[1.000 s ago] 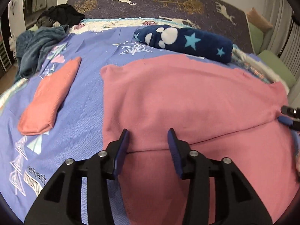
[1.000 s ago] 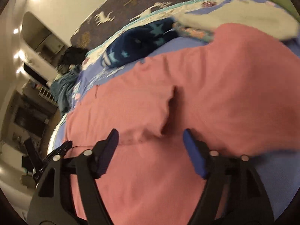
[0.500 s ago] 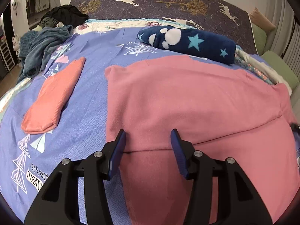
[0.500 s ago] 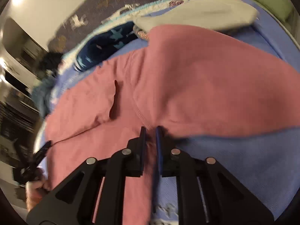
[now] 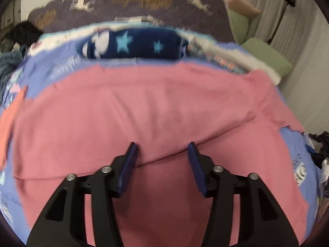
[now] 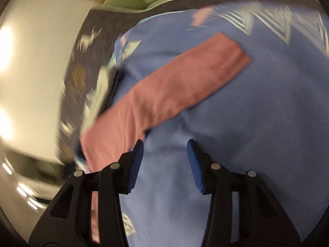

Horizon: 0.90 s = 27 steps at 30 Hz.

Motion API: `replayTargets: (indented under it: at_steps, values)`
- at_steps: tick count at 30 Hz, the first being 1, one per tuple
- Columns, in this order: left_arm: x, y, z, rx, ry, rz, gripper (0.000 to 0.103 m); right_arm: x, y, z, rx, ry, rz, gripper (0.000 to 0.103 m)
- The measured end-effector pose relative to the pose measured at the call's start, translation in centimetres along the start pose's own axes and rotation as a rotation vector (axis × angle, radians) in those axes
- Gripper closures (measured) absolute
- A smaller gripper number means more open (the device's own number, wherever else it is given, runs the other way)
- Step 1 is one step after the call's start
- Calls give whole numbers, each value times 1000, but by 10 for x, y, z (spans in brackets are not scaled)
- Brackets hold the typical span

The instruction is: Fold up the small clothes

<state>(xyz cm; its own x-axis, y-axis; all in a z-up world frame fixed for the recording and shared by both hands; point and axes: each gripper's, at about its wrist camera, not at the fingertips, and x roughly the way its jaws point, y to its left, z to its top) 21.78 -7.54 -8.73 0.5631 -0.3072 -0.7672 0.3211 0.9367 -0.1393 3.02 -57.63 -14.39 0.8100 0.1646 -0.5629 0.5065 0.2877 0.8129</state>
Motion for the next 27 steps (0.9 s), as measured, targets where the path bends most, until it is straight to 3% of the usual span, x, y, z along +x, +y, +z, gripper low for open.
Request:
replayTargets:
  at_steps: [2,5,8,10,11,12,16,19,22,27]
  values:
    - [0,-4,0,20,-7,-5,41,5,-10,12,65,-14,44,57]
    - [-1,-6,-4,20,-12,-7,40,17,-11,27,132,-51,85,48]
    - [0,-6,-5,21,-16,-7,40,26,-1,38,187,-112,62,50]
    - [0,-4,-5,14,-19,-16,40,27,-4,51,214,-142,39,76]
    - [0,-3,-5,8,-20,-24,40,29,-1,51,216,-149,32,98]
    - [0,-2,-3,2,-21,-32,40,28,4,53,204,-165,33,99]
    - [-1,6,-3,-36,-28,-84,39,15,72,38,-56,-254,28,99]
    - [-2,12,-3,-64,-36,-121,39,17,155,-2,-304,-229,84,99]
    - [-3,19,-4,-100,-46,-168,39,35,227,-49,-498,-153,182,99]
    - [-9,43,-9,-222,-86,-303,40,94,316,-166,-759,84,344,99]
